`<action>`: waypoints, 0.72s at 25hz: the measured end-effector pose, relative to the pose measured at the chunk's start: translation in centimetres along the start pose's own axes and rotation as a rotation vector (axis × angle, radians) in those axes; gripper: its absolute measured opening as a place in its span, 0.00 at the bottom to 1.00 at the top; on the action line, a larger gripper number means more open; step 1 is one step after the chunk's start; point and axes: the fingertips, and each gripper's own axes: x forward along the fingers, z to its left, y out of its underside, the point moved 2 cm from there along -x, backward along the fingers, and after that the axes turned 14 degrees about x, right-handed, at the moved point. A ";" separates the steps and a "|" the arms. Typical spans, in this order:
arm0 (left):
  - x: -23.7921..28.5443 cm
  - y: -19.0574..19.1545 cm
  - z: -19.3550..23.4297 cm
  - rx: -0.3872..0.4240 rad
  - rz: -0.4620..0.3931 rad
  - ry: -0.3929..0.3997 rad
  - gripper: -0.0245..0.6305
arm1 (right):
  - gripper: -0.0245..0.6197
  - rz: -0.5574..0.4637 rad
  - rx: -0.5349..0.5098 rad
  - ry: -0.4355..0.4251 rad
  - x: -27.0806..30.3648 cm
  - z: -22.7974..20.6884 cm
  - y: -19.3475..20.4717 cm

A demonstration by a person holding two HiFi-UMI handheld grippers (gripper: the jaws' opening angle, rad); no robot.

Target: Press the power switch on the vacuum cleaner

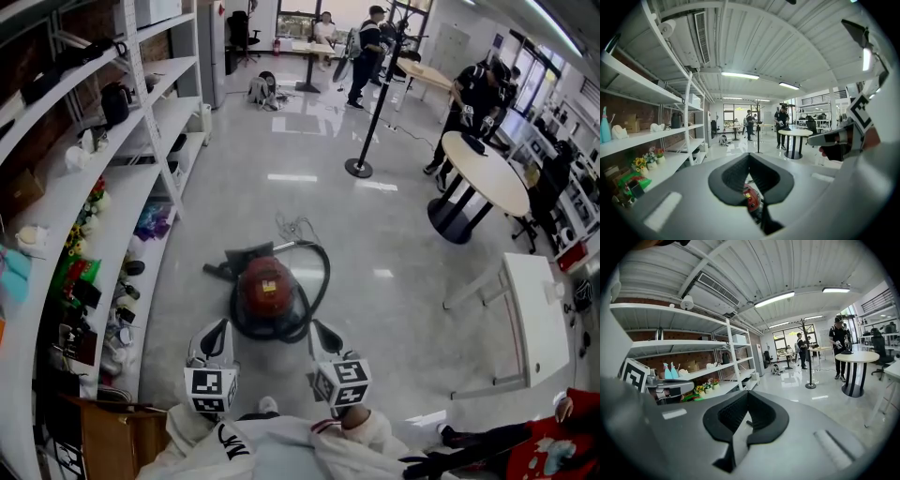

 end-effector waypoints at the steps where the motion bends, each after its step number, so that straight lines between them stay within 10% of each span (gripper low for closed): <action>1: 0.2 0.0 0.4 -0.001 -0.002 -0.001 0.04 | 0.04 -0.002 -0.001 -0.001 0.4 0.2 -0.1; 18: 1.0 1.6 2.5 -0.042 0.006 0.010 0.04 | 0.04 0.021 -0.023 0.034 2.3 1.1 -0.1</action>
